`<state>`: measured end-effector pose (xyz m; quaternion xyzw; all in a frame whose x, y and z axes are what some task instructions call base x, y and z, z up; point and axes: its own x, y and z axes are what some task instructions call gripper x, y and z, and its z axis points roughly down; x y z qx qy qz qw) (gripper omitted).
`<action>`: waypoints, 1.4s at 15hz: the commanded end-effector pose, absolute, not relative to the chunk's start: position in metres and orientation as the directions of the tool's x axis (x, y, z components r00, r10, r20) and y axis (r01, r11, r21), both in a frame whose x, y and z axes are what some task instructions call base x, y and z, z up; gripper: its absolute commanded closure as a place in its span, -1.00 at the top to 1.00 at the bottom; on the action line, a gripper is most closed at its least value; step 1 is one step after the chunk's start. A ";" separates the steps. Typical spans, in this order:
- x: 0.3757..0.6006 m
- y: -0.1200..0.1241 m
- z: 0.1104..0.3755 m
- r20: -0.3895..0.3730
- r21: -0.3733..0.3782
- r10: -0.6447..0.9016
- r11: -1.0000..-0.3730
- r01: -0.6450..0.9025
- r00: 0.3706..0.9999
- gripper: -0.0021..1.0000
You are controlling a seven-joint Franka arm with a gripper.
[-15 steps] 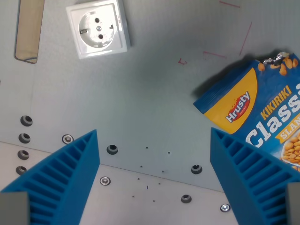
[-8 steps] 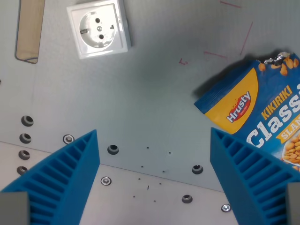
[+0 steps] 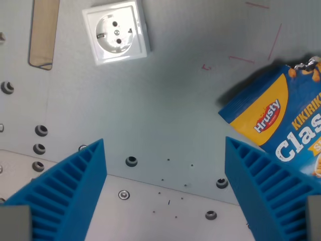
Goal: Rotate around gripper positive x
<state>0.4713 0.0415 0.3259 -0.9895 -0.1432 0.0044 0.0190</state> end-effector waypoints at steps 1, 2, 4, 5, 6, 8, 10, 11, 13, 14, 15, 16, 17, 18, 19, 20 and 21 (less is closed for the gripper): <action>0.472 0.037 0.329 -0.005 -0.210 0.296 -0.934 0.288 0.955 1.00; 0.472 0.037 0.329 -0.005 -0.223 0.296 -0.931 0.288 0.955 1.00; 0.472 0.037 0.329 -0.005 -0.249 0.296 -0.925 0.286 0.955 1.00; 0.472 0.037 0.329 -0.005 -0.262 0.296 -0.922 0.285 0.955 1.00; 0.472 0.037 0.329 -0.005 -0.275 0.296 -0.919 0.283 0.955 1.00; 0.472 0.037 0.329 -0.005 -0.301 0.296 -0.911 0.281 0.955 1.00; 0.472 0.037 0.329 -0.005 -0.326 0.296 -0.903 0.278 0.955 1.00; 0.472 0.037 0.329 -0.005 -0.338 0.296 -0.899 0.277 0.955 1.00; 0.472 0.037 0.329 -0.005 -0.363 0.296 -0.890 0.274 0.955 1.00; 0.472 0.037 0.329 -0.005 -0.376 0.296 -0.886 0.273 0.955 1.00; 0.472 0.037 0.329 -0.005 -0.388 0.296 -0.881 0.271 0.955 1.00; 0.472 0.037 0.329 -0.005 -0.400 0.296 -0.876 0.270 0.955 1.00; 0.472 0.037 0.329 -0.005 -0.413 0.296 -0.871 0.268 0.955 1.00; 0.472 0.037 0.329 -0.005 -0.425 0.296 -0.865 0.266 0.955 1.00; 0.472 0.037 0.329 -0.005 -0.437 0.296 -0.860 0.264 0.955 1.00; 0.472 0.037 0.329 -0.005 -0.449 0.296 -0.854 0.263 0.955 1.00; 0.472 0.037 0.329 -0.005 -0.461 0.296 -0.848 0.261 0.955 1.00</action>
